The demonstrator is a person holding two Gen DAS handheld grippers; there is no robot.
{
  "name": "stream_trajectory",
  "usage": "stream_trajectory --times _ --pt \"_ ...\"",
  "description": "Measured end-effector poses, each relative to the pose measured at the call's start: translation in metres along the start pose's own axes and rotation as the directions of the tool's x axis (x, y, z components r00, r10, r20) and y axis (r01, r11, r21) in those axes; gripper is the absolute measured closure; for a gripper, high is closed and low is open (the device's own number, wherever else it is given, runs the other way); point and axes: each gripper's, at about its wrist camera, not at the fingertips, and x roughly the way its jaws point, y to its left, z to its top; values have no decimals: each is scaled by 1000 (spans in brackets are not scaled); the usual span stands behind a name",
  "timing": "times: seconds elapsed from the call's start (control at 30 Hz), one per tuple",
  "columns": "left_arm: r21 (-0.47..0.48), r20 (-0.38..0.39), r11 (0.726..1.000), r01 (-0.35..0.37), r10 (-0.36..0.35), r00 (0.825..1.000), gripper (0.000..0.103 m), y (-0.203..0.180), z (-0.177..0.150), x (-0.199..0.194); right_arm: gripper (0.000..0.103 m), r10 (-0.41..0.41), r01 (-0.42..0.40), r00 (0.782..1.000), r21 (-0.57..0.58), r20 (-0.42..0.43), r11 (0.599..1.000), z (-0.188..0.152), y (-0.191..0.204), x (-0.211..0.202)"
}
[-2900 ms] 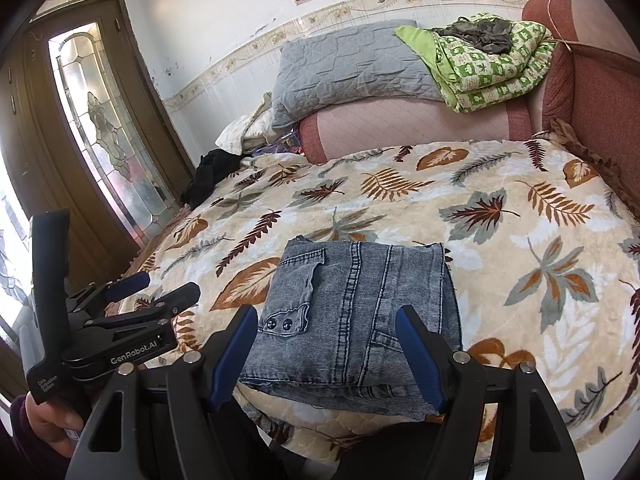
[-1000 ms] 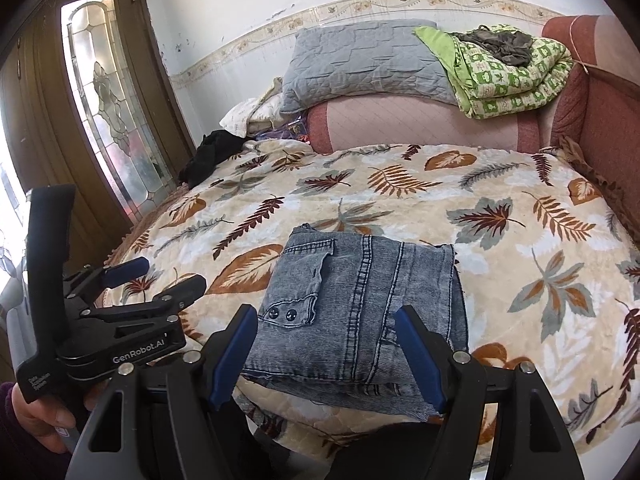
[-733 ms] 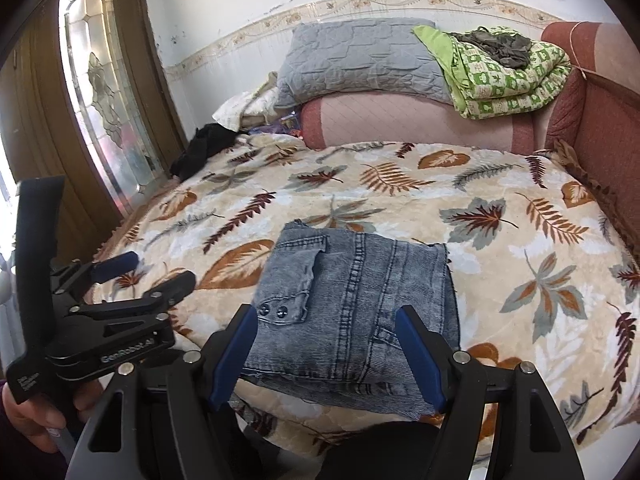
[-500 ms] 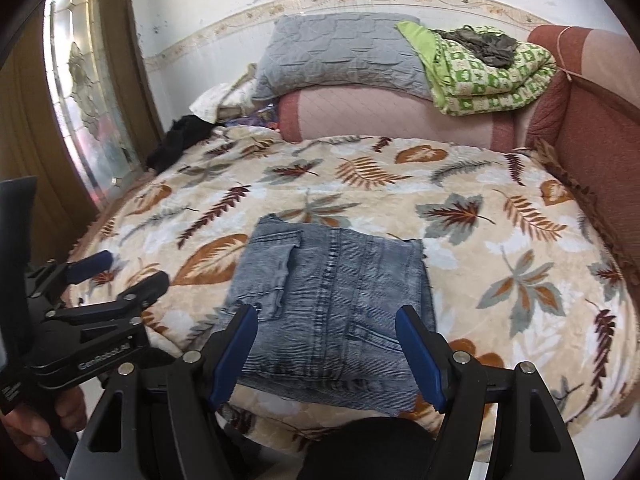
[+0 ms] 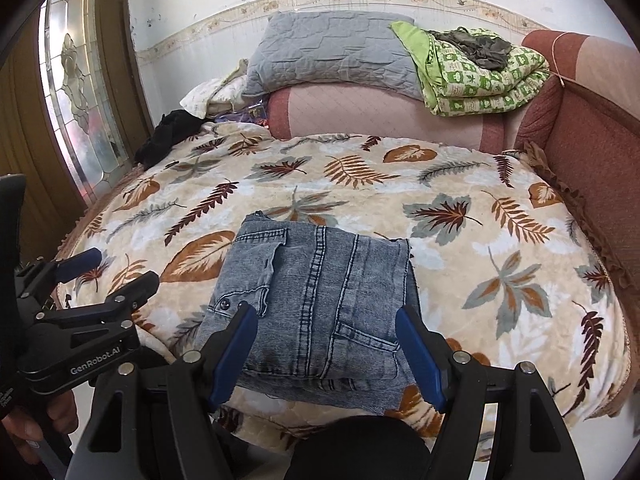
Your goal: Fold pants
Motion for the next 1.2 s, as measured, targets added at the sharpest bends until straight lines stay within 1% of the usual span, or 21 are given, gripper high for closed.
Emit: stream_trajectory --times 0.4,1.2 --pt "0 -5 1000 -3 3 1000 21 0 -1 2 28 -10 10 1000 -4 -13 1000 -1 0 4" --pt "17 0 1000 -2 2 1000 21 -7 0 0 28 -27 27 1000 4 -12 1000 -1 -6 3"
